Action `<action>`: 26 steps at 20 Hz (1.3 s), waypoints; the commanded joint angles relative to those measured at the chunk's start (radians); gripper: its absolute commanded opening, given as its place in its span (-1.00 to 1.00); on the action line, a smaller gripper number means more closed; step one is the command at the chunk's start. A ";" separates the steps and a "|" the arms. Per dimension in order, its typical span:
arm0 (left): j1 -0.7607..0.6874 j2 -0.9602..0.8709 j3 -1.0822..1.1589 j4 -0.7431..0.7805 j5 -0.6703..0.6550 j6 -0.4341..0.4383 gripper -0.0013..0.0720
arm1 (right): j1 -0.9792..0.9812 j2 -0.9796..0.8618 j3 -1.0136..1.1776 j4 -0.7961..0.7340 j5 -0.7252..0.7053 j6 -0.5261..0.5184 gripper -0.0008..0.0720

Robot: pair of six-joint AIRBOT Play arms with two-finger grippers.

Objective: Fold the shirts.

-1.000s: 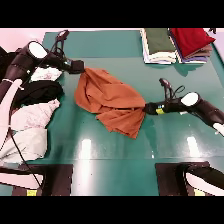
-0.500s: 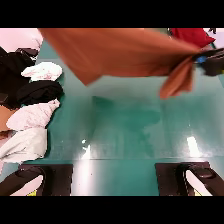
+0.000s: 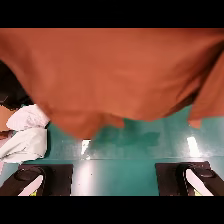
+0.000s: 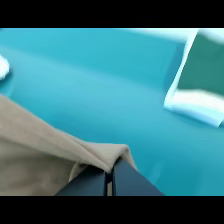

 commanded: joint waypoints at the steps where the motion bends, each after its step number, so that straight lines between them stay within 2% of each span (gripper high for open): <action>1: 0.001 -0.094 -0.134 0.037 -0.113 -0.001 -0.91 | 0.083 -0.156 -0.058 0.005 0.080 0.051 -0.93; 4: 0.001 -0.243 -0.345 0.038 -0.119 0.000 -0.91 | 0.162 -0.323 -0.238 -0.002 0.045 0.037 -0.93; 7: 0.001 -0.386 -0.504 0.039 -0.027 0.000 -0.91 | 0.192 -0.473 -0.364 0.000 -0.104 -0.003 -0.92; 8: 0.001 -0.433 -0.520 0.044 -0.010 -0.001 -0.91 | 0.188 -0.512 -0.368 0.000 -0.132 -0.003 -0.53; 9: 0.001 -0.467 -0.521 0.052 -0.006 -0.001 -0.91 | 0.174 -0.547 -0.354 0.001 -0.140 -0.003 0.17; 10: 0.001 -0.486 -0.521 0.060 0.004 -0.003 -0.91 | 0.156 -0.570 -0.332 0.001 -0.129 -0.003 0.24; 12: 0.001 -0.485 -0.521 0.090 0.031 -0.005 -0.91 | 0.106 -0.578 -0.293 -0.001 -0.090 -0.013 0.23; 15: 0.001 -0.485 -0.518 0.100 0.031 -0.006 -0.91 | -0.012 -0.526 -0.347 -0.001 -0.107 -0.022 0.28; 17: 0.001 -0.486 -0.518 0.092 0.035 -0.013 -0.91 | -0.097 -0.511 -0.439 0.021 -0.158 -0.022 0.66; 22: 0.001 -0.486 -0.518 0.085 0.035 -0.037 -0.91 | -0.194 -0.599 -0.598 0.285 -0.337 -0.063 0.66; 26: 0.001 -0.486 -0.518 0.085 0.034 -0.036 -0.91 | -0.122 -0.747 -0.536 0.345 -0.388 -0.080 0.59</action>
